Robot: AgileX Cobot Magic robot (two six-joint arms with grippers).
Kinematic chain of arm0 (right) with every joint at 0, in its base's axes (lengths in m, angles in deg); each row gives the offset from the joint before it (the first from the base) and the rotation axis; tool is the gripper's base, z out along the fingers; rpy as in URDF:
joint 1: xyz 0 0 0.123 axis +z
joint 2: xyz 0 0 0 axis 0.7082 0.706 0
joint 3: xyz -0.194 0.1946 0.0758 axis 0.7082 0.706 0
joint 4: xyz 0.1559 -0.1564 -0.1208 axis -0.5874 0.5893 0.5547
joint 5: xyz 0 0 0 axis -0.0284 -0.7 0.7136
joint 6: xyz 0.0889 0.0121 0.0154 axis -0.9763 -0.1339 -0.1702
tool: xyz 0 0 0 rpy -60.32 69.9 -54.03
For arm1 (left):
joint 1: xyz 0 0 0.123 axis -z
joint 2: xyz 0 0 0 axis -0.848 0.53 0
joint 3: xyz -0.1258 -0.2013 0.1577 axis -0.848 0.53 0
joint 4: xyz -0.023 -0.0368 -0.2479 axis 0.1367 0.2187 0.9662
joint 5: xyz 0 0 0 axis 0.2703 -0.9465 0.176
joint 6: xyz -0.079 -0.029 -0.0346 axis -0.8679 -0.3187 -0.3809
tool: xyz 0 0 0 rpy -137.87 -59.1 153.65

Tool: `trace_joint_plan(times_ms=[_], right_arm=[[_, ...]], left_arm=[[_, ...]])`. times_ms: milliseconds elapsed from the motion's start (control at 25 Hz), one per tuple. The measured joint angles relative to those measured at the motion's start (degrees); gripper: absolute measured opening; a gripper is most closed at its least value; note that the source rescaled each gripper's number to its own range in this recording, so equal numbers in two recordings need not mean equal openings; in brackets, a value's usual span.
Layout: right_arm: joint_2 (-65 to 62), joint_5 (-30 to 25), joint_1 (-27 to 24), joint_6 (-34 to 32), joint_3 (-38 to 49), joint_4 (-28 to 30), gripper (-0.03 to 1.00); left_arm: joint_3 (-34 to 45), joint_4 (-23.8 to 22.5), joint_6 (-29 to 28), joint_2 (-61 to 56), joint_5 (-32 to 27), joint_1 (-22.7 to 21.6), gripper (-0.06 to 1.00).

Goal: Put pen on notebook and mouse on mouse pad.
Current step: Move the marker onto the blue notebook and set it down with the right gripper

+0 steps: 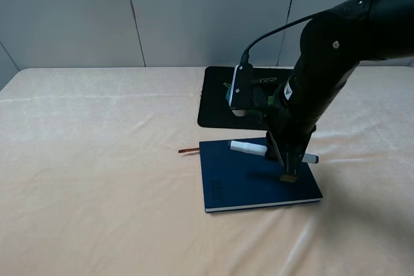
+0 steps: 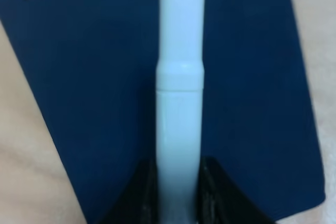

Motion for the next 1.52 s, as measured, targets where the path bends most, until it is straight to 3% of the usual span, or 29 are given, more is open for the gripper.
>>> trace_joint_plan(times_ms=[640,840,1120,1520], right_arm=[[8.10,10.81,-0.18,2.31,1.66,3.06,0.00],[8.10,13.37,-0.18,3.68,1.66,-0.12,0.00],[8.10,14.27,-0.18,7.77,1.66,-4.67,0.00],[8.10,14.56,-0.18,9.40,1.66,-5.05,0.00]], left_arm=[[0.00,0.00,0.00,0.00,0.00,0.00,1.00],[0.00,0.00,0.00,0.00,0.00,0.00,1.00],[0.00,0.00,0.00,0.00,0.00,0.00,1.00],[0.00,0.00,0.00,0.00,-0.06,0.00,1.00]])
